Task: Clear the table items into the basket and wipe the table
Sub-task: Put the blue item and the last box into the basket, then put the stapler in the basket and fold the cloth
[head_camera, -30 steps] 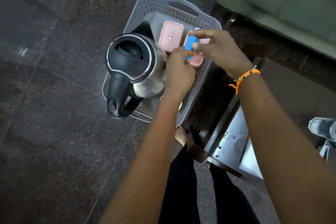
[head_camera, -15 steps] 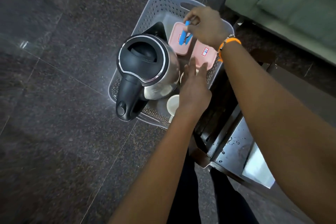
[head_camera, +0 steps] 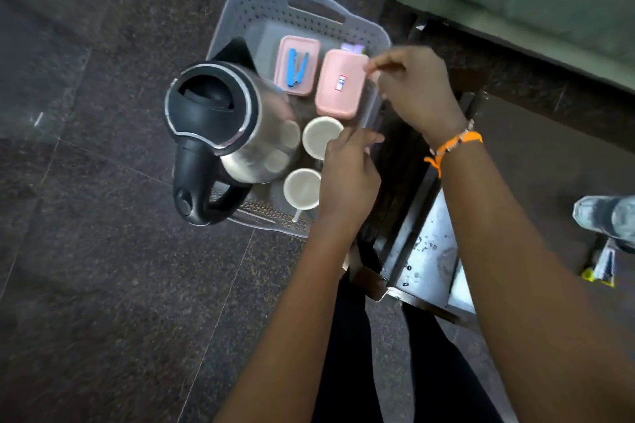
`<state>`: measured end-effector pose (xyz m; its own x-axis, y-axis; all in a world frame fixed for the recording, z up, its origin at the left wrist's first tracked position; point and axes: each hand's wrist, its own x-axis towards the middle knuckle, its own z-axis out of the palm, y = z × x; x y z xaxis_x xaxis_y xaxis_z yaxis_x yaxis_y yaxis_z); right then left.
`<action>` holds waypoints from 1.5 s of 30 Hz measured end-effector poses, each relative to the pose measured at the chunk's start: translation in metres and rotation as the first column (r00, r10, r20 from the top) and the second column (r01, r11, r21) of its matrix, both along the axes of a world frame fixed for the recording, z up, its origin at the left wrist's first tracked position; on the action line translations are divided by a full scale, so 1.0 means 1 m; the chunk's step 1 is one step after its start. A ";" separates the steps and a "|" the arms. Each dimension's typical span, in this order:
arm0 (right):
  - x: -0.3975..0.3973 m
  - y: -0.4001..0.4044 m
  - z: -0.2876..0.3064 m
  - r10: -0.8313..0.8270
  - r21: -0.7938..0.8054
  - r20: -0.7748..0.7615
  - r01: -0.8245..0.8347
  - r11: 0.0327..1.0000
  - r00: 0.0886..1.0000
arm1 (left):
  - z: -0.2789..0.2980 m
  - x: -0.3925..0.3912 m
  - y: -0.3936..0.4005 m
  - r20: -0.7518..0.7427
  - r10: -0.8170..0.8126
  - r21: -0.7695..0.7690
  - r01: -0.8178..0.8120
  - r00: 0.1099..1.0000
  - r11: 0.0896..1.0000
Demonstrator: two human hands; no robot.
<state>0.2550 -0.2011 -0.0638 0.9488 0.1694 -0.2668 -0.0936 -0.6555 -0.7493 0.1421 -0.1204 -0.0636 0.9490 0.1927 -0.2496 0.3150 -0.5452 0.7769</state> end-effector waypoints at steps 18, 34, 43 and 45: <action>-0.254 -0.304 -0.060 -0.590 -0.178 -0.344 0.567 0.805 0.730 | -0.052 -0.123 -0.244 -0.358 -0.438 -0.185 0.397 0.825 0.899; -0.237 -0.414 -0.141 -0.505 -0.531 -0.379 0.265 0.805 0.775 | -0.091 -0.145 -0.334 -0.463 -0.372 -0.122 0.358 0.804 0.926; -0.241 -0.397 -0.123 -0.577 -0.141 -0.439 0.581 0.802 0.689 | -0.072 -0.136 -0.311 -0.441 -0.150 -0.221 0.055 0.885 0.974; -0.243 -0.375 -0.104 -0.567 0.027 -0.541 0.687 0.726 0.621 | -0.065 -0.132 -0.299 -0.426 -0.079 -0.241 -0.029 0.902 0.970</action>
<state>0.0116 -0.5764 -0.1680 0.6048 -0.3117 -0.7329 -0.7913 -0.1313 -0.5971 0.0098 -0.4196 -0.1287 0.7423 0.0549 -0.6679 0.6350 -0.3758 0.6749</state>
